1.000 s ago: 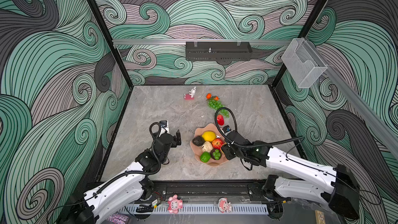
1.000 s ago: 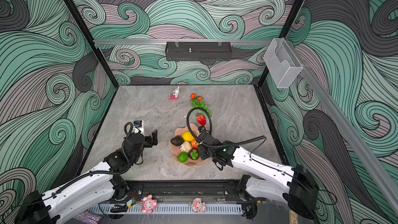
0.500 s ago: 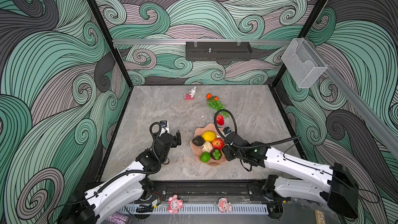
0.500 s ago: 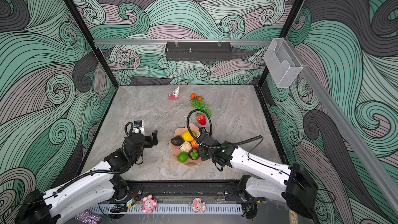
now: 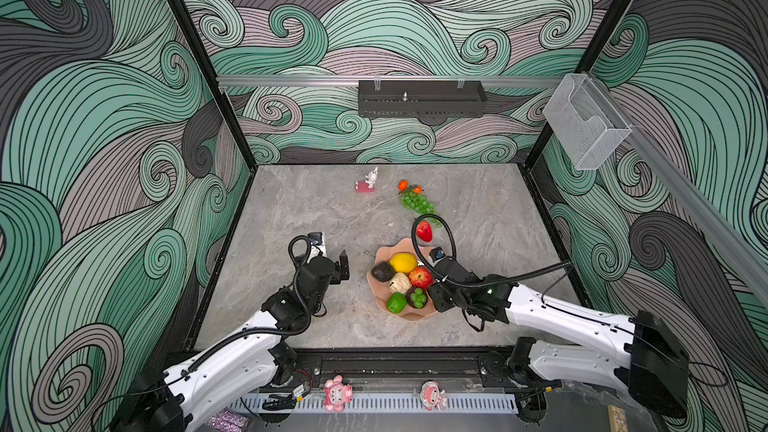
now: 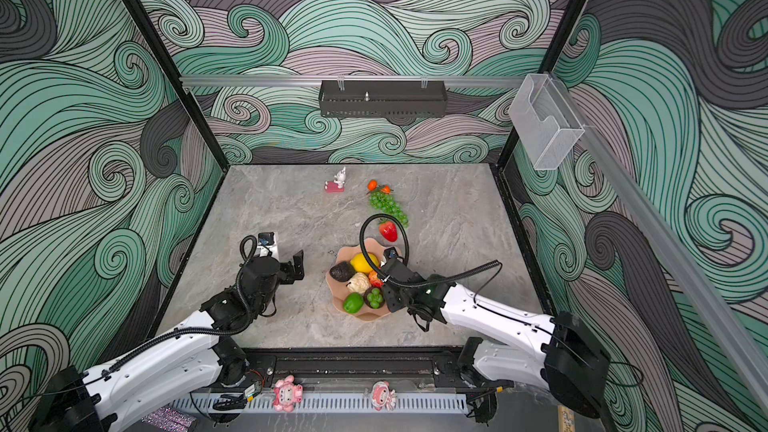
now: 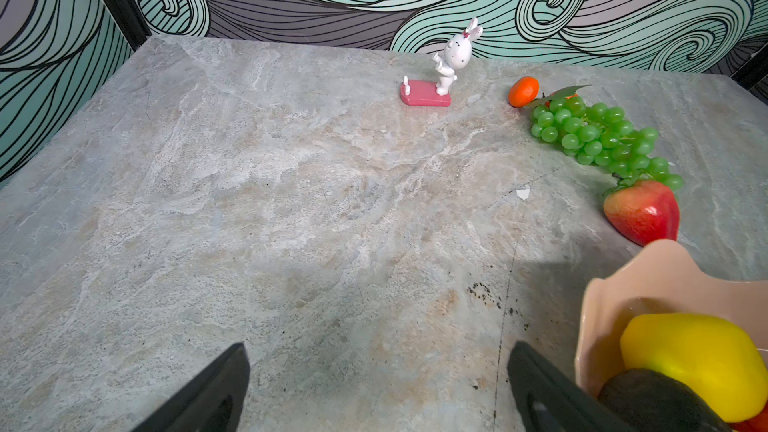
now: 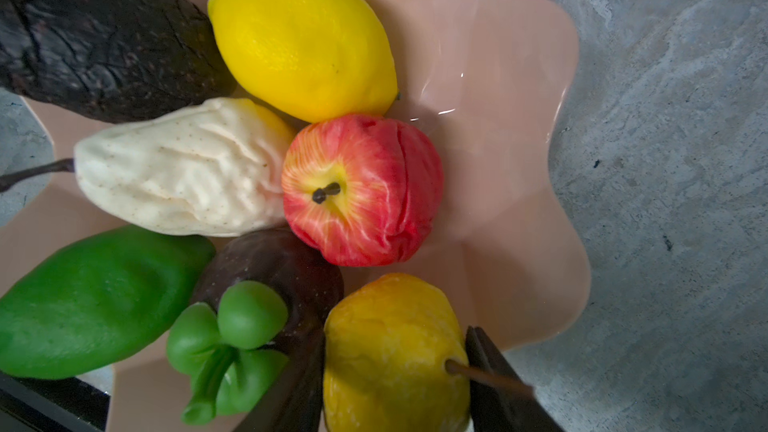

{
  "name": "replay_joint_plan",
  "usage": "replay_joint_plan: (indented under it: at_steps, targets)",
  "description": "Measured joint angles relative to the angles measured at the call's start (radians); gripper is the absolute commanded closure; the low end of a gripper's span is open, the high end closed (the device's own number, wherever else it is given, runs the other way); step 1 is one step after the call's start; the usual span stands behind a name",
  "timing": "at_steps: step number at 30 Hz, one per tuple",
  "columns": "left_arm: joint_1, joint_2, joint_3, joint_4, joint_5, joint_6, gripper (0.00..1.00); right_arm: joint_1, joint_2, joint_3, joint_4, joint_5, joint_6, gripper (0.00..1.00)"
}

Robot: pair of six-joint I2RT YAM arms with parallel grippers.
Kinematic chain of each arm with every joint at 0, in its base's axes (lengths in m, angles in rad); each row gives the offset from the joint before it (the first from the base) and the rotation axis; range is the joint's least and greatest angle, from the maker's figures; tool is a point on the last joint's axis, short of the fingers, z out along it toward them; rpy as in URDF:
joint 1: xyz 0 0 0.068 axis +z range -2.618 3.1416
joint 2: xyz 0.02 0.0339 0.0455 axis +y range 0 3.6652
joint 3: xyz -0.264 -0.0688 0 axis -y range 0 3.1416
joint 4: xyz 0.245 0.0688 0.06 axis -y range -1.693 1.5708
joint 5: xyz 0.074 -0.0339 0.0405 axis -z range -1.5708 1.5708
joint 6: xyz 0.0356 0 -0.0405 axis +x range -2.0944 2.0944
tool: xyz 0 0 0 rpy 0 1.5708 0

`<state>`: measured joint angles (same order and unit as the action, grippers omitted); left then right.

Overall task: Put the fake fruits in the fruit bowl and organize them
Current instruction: 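Lower the yellow pear into the bowl edge nearest the robot with the right gripper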

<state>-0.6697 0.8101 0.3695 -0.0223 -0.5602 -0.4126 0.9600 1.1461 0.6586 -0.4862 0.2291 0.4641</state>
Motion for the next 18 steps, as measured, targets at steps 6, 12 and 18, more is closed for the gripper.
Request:
replay_joint_plan:
  at_steps: [6,12,18]
  targets:
    - [0.0,0.0,0.0,0.0,0.001,0.0,0.01,0.0,0.001,0.0,0.01,0.0,0.005,0.43]
    - [0.001,0.0,0.0,0.0,0.004,0.0,0.01,0.0,0.001,0.0,0.011,0.0,0.008,0.39]
    - [0.002,0.007,0.0,0.001,0.007,0.0,0.01,0.0,-0.008,0.0,0.006,0.0,0.008,0.35]
